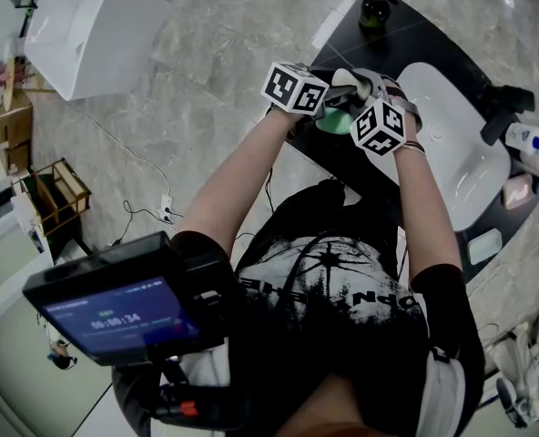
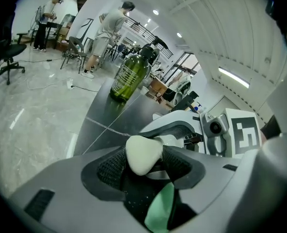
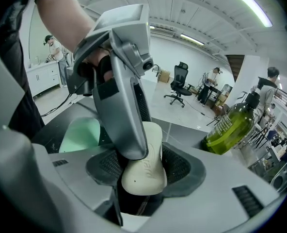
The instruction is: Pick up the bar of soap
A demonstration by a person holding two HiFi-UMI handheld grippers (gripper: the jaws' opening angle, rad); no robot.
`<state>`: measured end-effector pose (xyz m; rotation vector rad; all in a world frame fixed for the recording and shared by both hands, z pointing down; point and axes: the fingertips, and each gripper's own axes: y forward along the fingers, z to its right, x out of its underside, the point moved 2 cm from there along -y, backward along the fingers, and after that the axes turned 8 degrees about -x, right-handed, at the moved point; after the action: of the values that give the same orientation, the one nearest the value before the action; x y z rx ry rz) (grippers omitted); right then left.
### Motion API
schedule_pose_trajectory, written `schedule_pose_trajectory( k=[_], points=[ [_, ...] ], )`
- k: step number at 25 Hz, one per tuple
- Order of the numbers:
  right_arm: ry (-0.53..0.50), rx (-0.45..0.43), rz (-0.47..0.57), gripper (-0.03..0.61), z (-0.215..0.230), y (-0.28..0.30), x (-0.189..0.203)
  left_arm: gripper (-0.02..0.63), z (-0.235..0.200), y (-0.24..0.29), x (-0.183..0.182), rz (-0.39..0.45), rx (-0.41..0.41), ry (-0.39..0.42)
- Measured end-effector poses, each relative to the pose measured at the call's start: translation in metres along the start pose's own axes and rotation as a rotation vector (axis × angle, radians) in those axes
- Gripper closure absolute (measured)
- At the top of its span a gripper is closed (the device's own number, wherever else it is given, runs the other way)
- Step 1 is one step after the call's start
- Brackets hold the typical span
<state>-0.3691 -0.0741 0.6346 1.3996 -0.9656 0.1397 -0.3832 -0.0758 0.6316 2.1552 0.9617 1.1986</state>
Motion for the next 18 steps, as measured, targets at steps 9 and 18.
schedule_pose_trajectory(
  k=[9, 18],
  points=[
    [0.037, 0.008, -0.005, 0.348, 0.003, -0.001, 0.002, 0.341, -0.007, -0.002, -0.002, 0.030, -0.061, 0.037],
    [0.031, 0.034, 0.002, 0.348, 0.004, -0.007, -0.002, 0.334, -0.011, -0.015, -0.008, 0.065, -0.108, 0.070]
  ],
)
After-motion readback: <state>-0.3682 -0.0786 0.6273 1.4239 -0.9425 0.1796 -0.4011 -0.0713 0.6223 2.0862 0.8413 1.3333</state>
